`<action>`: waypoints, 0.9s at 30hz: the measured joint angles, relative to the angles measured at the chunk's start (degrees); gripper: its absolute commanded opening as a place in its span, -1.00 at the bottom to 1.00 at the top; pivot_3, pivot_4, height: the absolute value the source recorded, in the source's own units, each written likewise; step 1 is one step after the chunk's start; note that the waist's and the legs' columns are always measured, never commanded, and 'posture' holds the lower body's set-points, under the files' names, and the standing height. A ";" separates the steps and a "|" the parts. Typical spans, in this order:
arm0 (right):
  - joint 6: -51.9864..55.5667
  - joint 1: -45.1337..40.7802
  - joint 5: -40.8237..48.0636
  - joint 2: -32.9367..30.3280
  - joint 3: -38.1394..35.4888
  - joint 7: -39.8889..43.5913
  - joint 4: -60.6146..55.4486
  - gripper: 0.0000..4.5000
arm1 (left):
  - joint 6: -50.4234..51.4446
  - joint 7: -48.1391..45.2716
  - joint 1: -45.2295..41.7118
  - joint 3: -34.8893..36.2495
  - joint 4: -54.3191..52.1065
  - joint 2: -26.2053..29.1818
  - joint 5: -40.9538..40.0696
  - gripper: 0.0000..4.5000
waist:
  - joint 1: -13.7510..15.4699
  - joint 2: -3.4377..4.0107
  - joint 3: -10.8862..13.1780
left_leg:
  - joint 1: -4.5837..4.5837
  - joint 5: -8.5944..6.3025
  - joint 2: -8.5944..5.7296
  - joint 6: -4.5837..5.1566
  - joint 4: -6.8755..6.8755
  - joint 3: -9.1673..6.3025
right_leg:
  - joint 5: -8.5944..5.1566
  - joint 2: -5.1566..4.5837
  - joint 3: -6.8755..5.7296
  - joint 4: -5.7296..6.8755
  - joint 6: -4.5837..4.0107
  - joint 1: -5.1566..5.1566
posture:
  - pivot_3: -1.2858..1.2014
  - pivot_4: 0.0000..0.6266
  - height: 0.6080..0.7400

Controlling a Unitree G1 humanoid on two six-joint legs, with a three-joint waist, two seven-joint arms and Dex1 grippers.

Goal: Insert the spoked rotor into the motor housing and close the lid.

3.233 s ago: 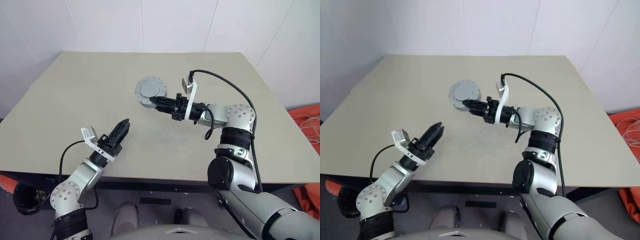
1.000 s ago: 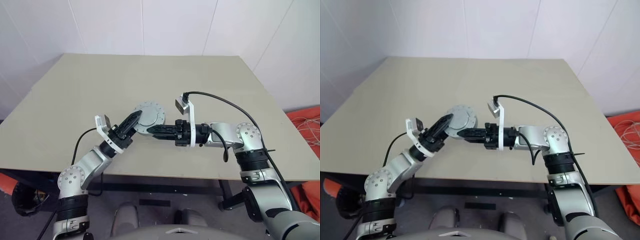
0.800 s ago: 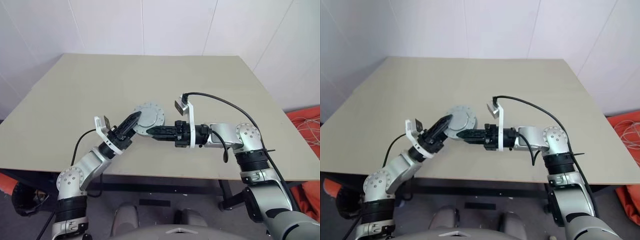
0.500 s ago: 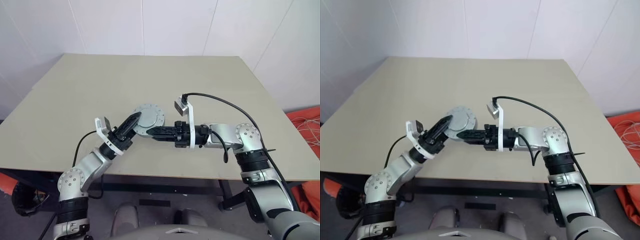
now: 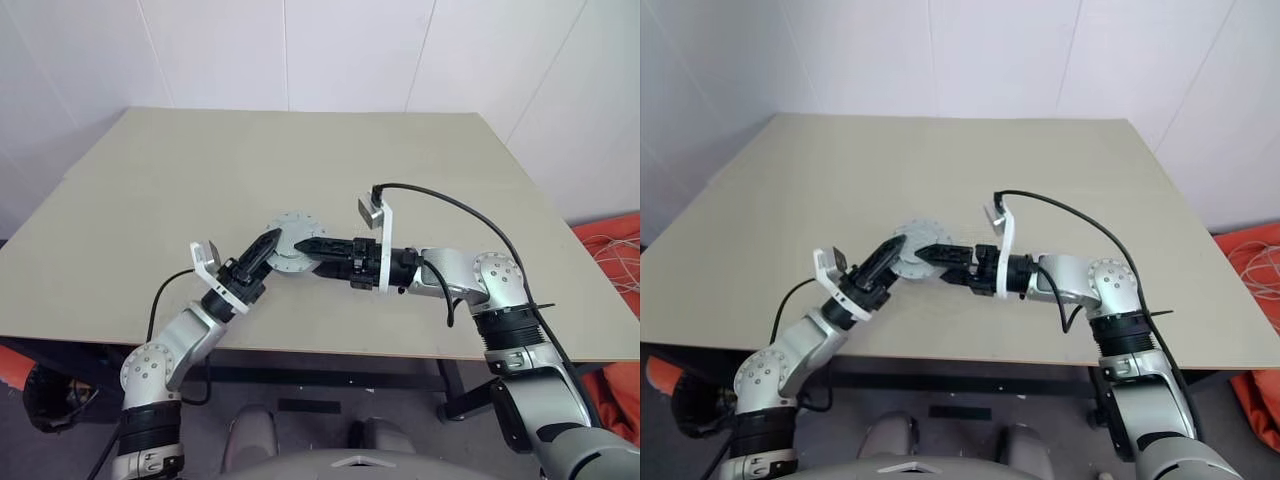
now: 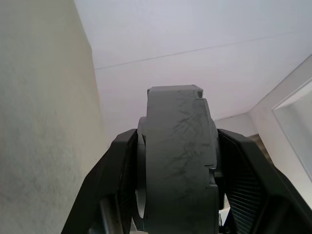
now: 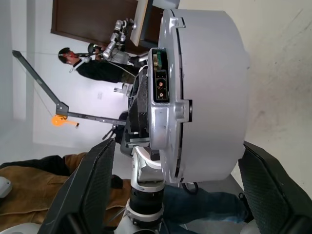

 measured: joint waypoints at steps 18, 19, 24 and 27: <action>-6.24 2.69 -15.41 4.17 -7.31 0.52 3.18 0.88 | -17.05 7.28 -0.05 5.27 -1.31 -7.03 9.61 -0.06 | -0.17 -0.14 -0.08 | -0.07 0.00 0.01 0.00 0.02 0.00 | 0.02 0.00 -0.01 -0.06 0.04 -0.01 | 0.03 -1.00 1.00; -6.12 2.69 -15.82 4.58 -7.33 0.54 3.18 0.88 | -18.05 7.81 -0.15 5.52 -1.33 -7.20 10.54 -0.06 | -0.17 -0.15 -0.09 | -0.06 0.00 0.00 0.01 0.03 0.00 | 0.02 0.00 -0.01 -0.06 0.04 0.00 | 0.03 -1.00 1.00; -5.76 2.69 -18.42 5.46 -8.62 0.68 3.18 0.88 | -25.93 12.18 -2.66 8.55 -1.01 -9.23 16.16 -0.06 | -0.16 -0.21 -0.10 | -0.05 0.00 0.01 0.00 0.06 0.00 | 0.05 0.00 -0.01 -0.06 0.09 0.01 | 0.03 -1.00 1.00; -5.56 2.66 -19.46 5.89 -9.49 0.75 3.19 0.88 | -31.58 15.60 -4.92 11.75 -0.05 -10.12 18.84 -0.06 | -0.29 -0.31 -0.16 | -0.06 0.00 0.02 0.00 0.07 -0.01 | 0.06 0.02 -0.01 -0.06 0.11 0.02 | 0.03 -1.00 1.00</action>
